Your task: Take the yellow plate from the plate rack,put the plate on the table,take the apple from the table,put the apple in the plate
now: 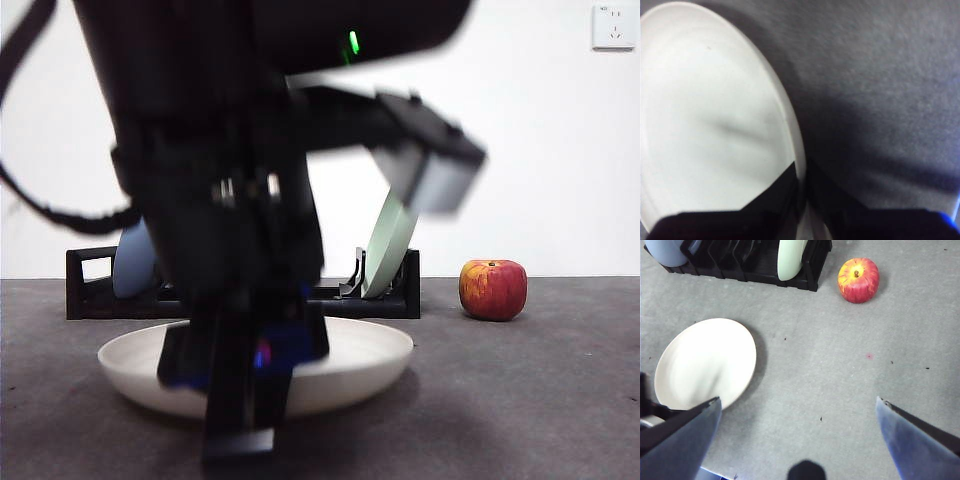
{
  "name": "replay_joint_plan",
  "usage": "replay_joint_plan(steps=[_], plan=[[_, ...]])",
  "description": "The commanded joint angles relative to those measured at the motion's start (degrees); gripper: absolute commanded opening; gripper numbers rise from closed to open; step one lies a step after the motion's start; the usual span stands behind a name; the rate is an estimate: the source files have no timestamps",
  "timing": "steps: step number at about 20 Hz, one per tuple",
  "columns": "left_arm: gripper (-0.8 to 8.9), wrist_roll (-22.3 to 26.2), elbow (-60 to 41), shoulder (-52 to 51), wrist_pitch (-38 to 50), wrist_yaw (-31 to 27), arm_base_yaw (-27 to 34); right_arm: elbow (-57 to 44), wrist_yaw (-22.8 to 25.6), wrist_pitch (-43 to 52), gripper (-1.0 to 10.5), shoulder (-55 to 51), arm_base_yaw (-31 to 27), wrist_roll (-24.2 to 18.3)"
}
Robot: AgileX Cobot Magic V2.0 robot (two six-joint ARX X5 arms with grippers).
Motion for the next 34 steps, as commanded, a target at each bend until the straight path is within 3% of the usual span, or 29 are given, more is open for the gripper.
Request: replay_joint_plan(steps=[1, 5, 7, 11, 17, 23, 29, 34], plan=[[-0.06, -1.25, -0.57, 1.79, 1.46, -1.29, -1.33, 0.11, -0.28, 0.2, 5.4, 0.0, 0.02, -0.09], [-0.07, -3.72, -0.55, 1.97, 3.5, -1.86, -2.1, 0.11, -0.28, 0.22, 5.3, 0.0, 0.02, -0.09], [0.06, -4.87, -0.55, 1.97, 2.51, 0.79, -2.03, 0.11, -0.28, 0.22, 5.3, 0.0, 0.02, -0.09], [2.31, -7.89, -0.48, 1.97, 1.66, 4.13, -1.92, 0.11, -0.28, 0.22, 5.4, 0.0, 0.02, -0.09], [2.33, -9.46, 2.99, -1.55, -3.19, 4.15, -1.81, 0.11, -0.28, 0.11, 5.4, 0.0, 0.02, -0.09], [2.33, -14.03, 11.52, -16.0, -7.19, 4.63, -1.27, 0.11, -0.24, 1.46, 5.4, 0.5, 0.02, -0.09], [2.28, -18.97, 19.98, -32.76, -12.52, 16.55, 0.22, 0.11, -0.22, 9.33, 5.4, 6.08, 0.02, -0.04], [2.24, -21.49, 20.22, -42.6, -14.43, 24.98, 0.22, 0.11, -0.11, 21.24, 5.4, 17.31, 0.02, 0.39]])
